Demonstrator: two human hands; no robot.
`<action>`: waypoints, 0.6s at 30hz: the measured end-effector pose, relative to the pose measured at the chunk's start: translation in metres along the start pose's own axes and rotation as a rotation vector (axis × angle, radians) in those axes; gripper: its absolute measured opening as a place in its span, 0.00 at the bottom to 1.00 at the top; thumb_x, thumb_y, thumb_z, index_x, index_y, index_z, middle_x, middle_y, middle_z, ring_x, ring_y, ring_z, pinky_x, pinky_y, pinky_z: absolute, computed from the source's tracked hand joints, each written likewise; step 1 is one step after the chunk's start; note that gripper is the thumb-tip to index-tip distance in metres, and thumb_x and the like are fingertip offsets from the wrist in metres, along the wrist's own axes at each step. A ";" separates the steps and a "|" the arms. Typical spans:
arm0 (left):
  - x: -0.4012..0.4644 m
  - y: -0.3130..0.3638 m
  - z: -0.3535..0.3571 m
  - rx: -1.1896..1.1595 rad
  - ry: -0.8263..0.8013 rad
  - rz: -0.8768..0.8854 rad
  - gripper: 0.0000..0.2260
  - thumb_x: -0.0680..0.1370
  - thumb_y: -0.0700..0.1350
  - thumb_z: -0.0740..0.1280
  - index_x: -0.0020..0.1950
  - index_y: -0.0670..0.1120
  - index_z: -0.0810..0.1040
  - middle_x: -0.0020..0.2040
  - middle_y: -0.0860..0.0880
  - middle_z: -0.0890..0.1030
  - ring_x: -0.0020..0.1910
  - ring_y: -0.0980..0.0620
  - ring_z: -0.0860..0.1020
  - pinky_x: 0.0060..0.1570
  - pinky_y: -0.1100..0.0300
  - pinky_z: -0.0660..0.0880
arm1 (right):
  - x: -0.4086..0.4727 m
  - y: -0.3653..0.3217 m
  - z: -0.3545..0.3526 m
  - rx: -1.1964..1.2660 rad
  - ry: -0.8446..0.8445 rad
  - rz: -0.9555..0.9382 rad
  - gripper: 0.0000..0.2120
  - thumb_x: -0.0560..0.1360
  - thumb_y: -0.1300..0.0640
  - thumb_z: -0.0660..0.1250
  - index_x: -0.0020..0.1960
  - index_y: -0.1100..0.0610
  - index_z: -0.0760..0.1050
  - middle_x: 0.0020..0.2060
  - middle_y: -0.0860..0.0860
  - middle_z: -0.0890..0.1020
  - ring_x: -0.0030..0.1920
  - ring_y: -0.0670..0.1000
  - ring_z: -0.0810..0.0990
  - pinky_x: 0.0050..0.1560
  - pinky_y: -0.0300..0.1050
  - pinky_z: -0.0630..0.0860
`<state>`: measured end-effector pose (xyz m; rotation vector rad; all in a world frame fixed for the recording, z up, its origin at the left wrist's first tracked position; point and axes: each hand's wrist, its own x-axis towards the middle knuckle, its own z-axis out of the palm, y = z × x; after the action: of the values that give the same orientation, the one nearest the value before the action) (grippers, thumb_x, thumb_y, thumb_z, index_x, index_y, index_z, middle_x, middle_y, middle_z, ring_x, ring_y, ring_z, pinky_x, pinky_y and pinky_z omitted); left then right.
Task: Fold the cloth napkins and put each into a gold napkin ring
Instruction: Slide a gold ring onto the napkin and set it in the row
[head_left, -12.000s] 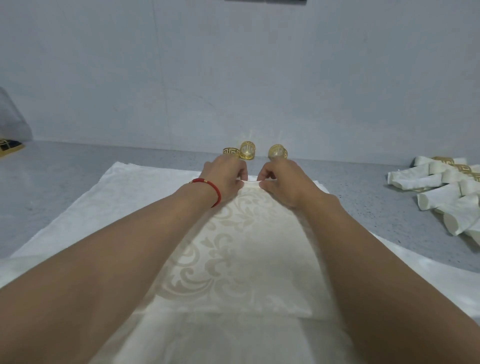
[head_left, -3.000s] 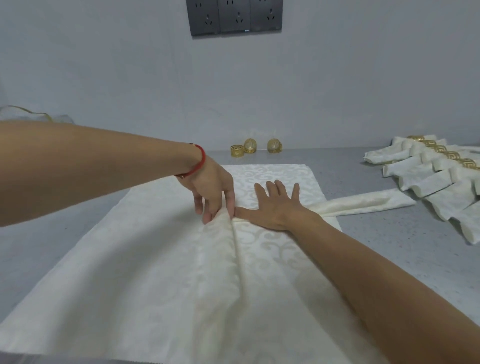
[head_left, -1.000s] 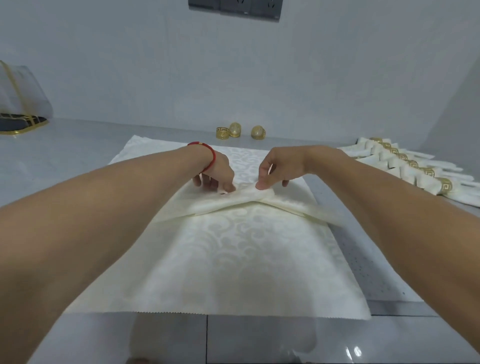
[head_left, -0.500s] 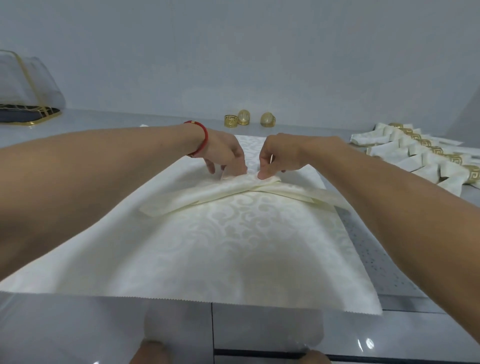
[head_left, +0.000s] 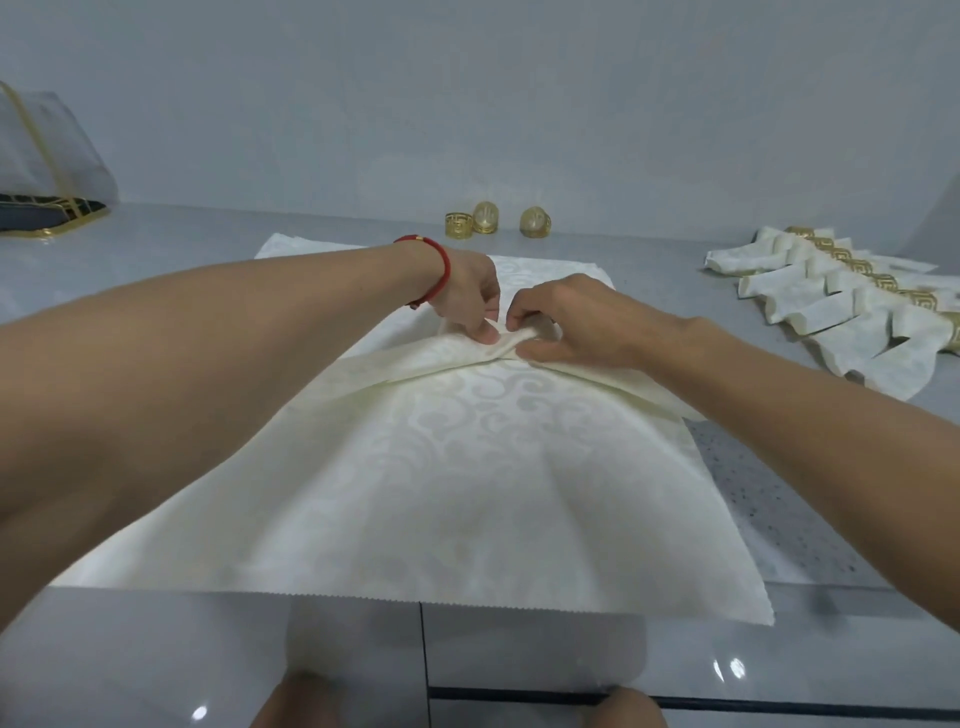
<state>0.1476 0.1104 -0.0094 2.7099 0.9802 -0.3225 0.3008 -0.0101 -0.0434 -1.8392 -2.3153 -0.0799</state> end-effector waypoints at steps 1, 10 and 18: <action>0.000 -0.001 0.002 -0.011 0.006 0.013 0.11 0.75 0.53 0.73 0.52 0.51 0.76 0.47 0.54 0.77 0.48 0.49 0.76 0.59 0.40 0.78 | 0.001 0.000 0.002 0.007 0.021 0.007 0.09 0.75 0.55 0.71 0.55 0.52 0.80 0.43 0.48 0.83 0.43 0.52 0.78 0.47 0.50 0.76; -0.015 -0.003 0.019 -0.072 0.283 0.168 0.10 0.71 0.53 0.77 0.45 0.50 0.83 0.43 0.53 0.83 0.47 0.53 0.81 0.51 0.55 0.79 | 0.011 0.000 -0.005 0.149 0.043 0.129 0.08 0.73 0.57 0.71 0.49 0.48 0.85 0.45 0.44 0.85 0.47 0.46 0.83 0.51 0.46 0.80; 0.000 0.013 0.023 -0.008 0.337 0.032 0.13 0.63 0.51 0.78 0.37 0.50 0.76 0.38 0.51 0.78 0.39 0.48 0.81 0.42 0.50 0.83 | 0.007 0.007 0.003 0.223 0.004 0.174 0.15 0.74 0.49 0.72 0.58 0.48 0.72 0.50 0.44 0.85 0.52 0.50 0.79 0.52 0.49 0.76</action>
<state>0.1530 0.0932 -0.0295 2.8254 1.0138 0.1503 0.3059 -0.0012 -0.0460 -1.9108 -2.0554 0.1904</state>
